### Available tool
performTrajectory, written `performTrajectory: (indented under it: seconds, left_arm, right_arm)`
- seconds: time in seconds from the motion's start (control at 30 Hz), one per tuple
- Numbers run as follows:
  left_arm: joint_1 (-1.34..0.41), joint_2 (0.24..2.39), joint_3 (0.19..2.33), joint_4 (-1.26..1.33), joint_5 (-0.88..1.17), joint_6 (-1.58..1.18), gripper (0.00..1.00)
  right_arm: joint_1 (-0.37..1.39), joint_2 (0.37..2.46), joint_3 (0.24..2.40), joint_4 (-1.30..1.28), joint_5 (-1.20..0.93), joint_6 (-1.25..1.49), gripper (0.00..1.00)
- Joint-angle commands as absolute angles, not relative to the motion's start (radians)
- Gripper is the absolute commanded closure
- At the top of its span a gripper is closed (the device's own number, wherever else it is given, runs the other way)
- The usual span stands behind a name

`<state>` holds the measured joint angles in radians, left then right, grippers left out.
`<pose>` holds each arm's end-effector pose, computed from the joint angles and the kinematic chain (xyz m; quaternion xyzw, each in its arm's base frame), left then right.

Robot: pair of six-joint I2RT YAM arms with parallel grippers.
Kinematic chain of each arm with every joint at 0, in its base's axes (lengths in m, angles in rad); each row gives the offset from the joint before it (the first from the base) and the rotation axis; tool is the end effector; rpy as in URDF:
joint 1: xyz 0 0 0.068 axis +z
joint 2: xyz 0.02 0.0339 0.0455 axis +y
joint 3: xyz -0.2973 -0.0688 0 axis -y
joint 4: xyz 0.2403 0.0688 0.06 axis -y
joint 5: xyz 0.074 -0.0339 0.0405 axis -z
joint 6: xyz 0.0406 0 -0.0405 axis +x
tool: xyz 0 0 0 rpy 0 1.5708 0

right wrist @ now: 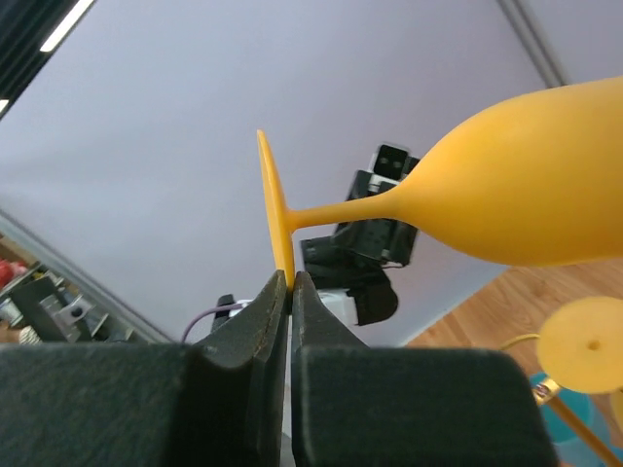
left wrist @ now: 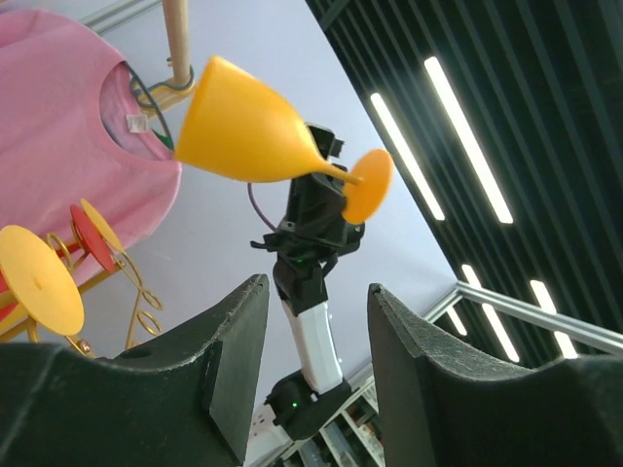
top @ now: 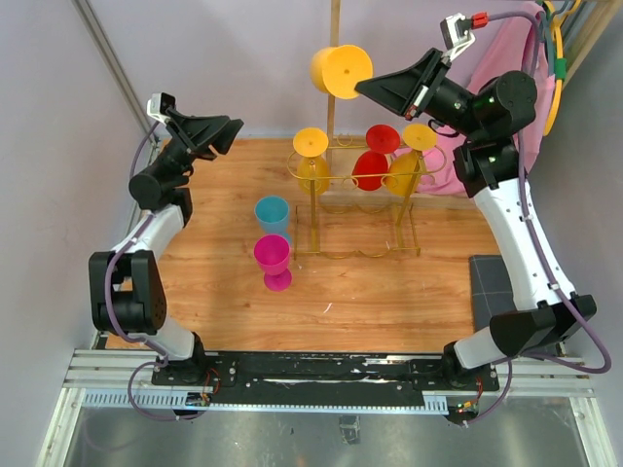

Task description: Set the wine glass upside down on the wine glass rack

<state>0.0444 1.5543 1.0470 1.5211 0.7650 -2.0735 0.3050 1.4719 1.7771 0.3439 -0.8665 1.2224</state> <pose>0.3098 -0.0144 0.4341 -0.0466 0.4378 -0.8117 0.3838 0.2594 0.1141 0.5994 -0.1584 0.5284 0.6971 0.4580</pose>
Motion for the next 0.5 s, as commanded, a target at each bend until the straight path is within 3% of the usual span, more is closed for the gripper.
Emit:
performTrajectory:
  seconds: [0.0,0.47]
  left_arm:
    - [0.055,1.505,1.066,1.781,0.799,-2.253,0.50]
    - [0.060,1.391,1.055,1.571,0.878,-2.094,0.51]
  right_arm:
    - [0.255,1.484,1.817,0.144,-0.823,1.056,0.99]
    - [0.212,1.592,1.857,-0.031,-0.784,0.993,0.99]
